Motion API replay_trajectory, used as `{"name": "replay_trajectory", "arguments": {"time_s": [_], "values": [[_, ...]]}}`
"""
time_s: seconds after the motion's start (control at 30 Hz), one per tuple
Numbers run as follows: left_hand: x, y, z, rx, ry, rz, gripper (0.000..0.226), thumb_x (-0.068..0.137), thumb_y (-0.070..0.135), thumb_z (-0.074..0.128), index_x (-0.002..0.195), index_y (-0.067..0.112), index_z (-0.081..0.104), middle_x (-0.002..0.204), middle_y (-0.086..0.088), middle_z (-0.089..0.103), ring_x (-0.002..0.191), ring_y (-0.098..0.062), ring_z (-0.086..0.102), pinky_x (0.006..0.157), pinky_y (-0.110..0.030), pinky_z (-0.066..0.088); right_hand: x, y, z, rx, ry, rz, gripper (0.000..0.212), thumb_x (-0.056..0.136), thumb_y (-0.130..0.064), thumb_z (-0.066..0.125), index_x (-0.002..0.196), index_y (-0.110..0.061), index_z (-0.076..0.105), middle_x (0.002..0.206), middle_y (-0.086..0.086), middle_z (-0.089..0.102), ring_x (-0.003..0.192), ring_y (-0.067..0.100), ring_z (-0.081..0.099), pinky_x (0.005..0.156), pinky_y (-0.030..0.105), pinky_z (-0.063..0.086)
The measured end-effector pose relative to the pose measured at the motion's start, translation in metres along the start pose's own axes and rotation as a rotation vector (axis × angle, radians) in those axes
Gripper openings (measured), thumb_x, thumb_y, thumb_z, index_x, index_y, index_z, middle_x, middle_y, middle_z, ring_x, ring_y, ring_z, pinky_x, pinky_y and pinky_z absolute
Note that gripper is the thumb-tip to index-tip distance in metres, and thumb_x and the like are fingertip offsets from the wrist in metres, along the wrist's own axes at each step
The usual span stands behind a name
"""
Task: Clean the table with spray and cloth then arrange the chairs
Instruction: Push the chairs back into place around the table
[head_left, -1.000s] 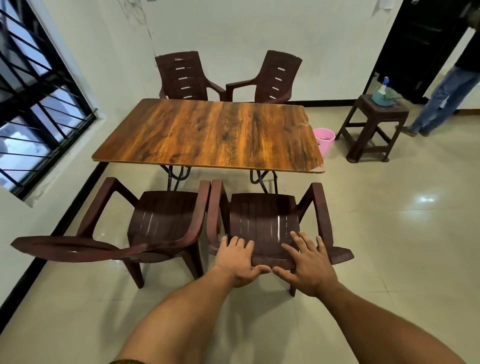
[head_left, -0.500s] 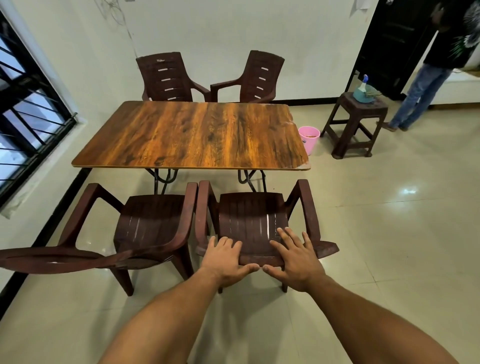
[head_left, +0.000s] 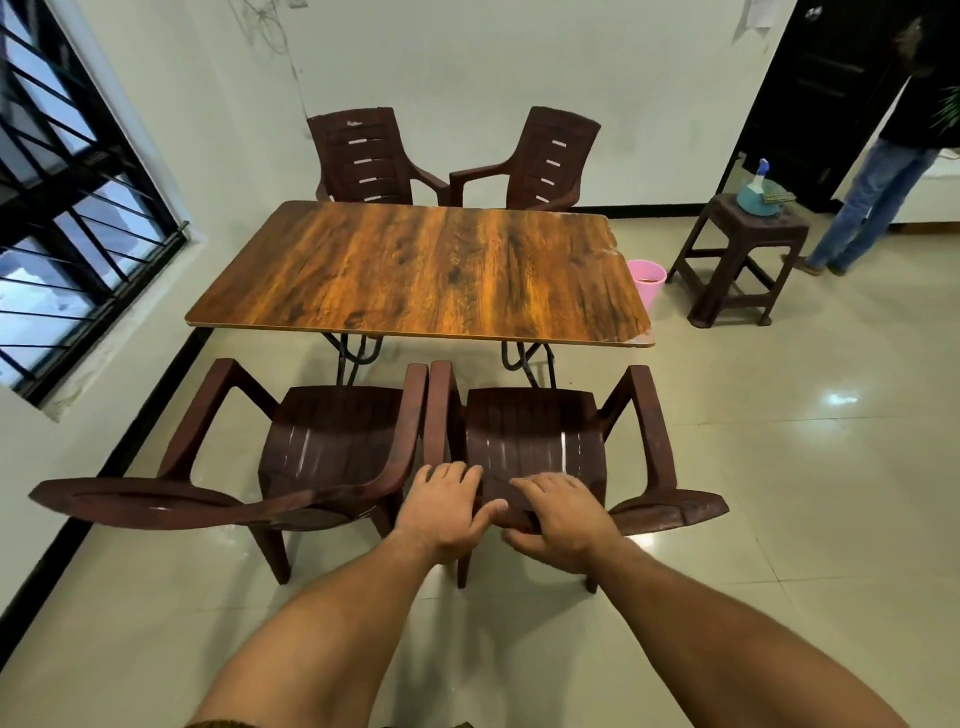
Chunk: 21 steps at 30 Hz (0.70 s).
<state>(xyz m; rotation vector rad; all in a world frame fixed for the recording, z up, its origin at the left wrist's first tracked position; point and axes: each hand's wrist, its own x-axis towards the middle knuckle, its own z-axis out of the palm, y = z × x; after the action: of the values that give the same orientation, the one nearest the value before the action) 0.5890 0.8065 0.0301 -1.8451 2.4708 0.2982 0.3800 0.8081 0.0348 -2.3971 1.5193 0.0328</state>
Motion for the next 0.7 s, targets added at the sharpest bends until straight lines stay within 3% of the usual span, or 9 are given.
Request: {"name": "replay_trajectory", "arguments": {"time_s": [0.07,0.13,0.2,0.3,0.37,0.5,0.7], "values": [[-0.009,-0.026,-0.006,0.014,0.105,-0.016,0.075,0.097,0.068,0.018,0.15,0.018,0.039,0.151,-0.004,0.045,0.142,-0.022,0.037,0.121,-0.046,0.023,0.012,-0.028,0.004,-0.034,0.018,0.033,0.051,0.088,-0.049,0.058,0.134,-0.026,0.05,0.125,-0.002,0.062,0.114,0.021,0.059,0.098,0.038,0.048],[-0.018,-0.057,-0.011,0.052,0.172,-0.081,0.071,0.098,0.065,0.023,0.146,0.017,0.042,0.149,-0.006,0.046,0.141,-0.023,0.038,0.12,-0.046,0.024,0.021,-0.047,0.013,-0.048,0.067,0.136,0.028,0.09,-0.034,0.059,0.116,-0.026,0.058,0.111,-0.002,0.064,0.103,0.022,0.061,0.085,0.038,0.052],[-0.033,-0.101,-0.014,0.087,0.145,-0.186,0.071,0.096,0.064,0.033,0.147,0.015,0.041,0.15,-0.008,0.044,0.14,-0.026,0.039,0.119,-0.047,0.026,0.029,-0.065,0.022,-0.041,0.102,0.246,0.018,0.093,-0.025,0.054,0.109,-0.026,0.06,0.107,-0.003,0.063,0.1,0.021,0.06,0.082,0.036,0.049],[-0.053,-0.16,-0.014,0.092,-0.035,-0.311,0.066,0.091,0.059,0.052,0.14,0.016,0.042,0.143,-0.008,0.048,0.133,-0.028,0.048,0.111,-0.045,0.038,0.036,-0.081,0.03,-0.096,0.124,0.312,0.019,0.094,-0.019,0.051,0.109,-0.026,0.061,0.106,-0.003,0.066,0.098,0.021,0.062,0.083,0.035,0.048],[-0.059,-0.183,-0.014,0.058,-0.152,-0.324,0.047,0.092,0.05,0.057,0.125,0.018,0.048,0.13,-0.007,0.058,0.119,-0.03,0.058,0.099,-0.044,0.046,0.04,-0.091,0.032,-0.12,0.116,0.342,0.02,0.094,-0.019,0.053,0.11,-0.026,0.06,0.106,-0.003,0.067,0.098,0.022,0.062,0.084,0.035,0.047],[-0.059,-0.205,-0.015,-0.063,-0.158,-0.337,0.02,0.093,0.033,0.058,0.108,0.019,0.056,0.11,-0.006,0.066,0.099,-0.031,0.065,0.083,-0.041,0.052,0.049,-0.109,0.033,-0.086,0.113,0.368,0.019,0.092,-0.021,0.056,0.11,-0.028,0.059,0.106,-0.005,0.068,0.099,0.022,0.062,0.083,0.035,0.045],[-0.06,-0.213,-0.007,-0.019,-0.117,-0.326,0.018,0.095,0.025,0.049,0.107,0.02,0.062,0.103,-0.006,0.069,0.094,-0.031,0.067,0.081,-0.041,0.053,0.053,-0.108,0.029,0.009,0.095,0.357,0.026,0.09,-0.019,0.053,0.112,-0.029,0.064,0.106,-0.005,0.068,0.096,0.024,0.063,0.077,0.035,0.047]]}}
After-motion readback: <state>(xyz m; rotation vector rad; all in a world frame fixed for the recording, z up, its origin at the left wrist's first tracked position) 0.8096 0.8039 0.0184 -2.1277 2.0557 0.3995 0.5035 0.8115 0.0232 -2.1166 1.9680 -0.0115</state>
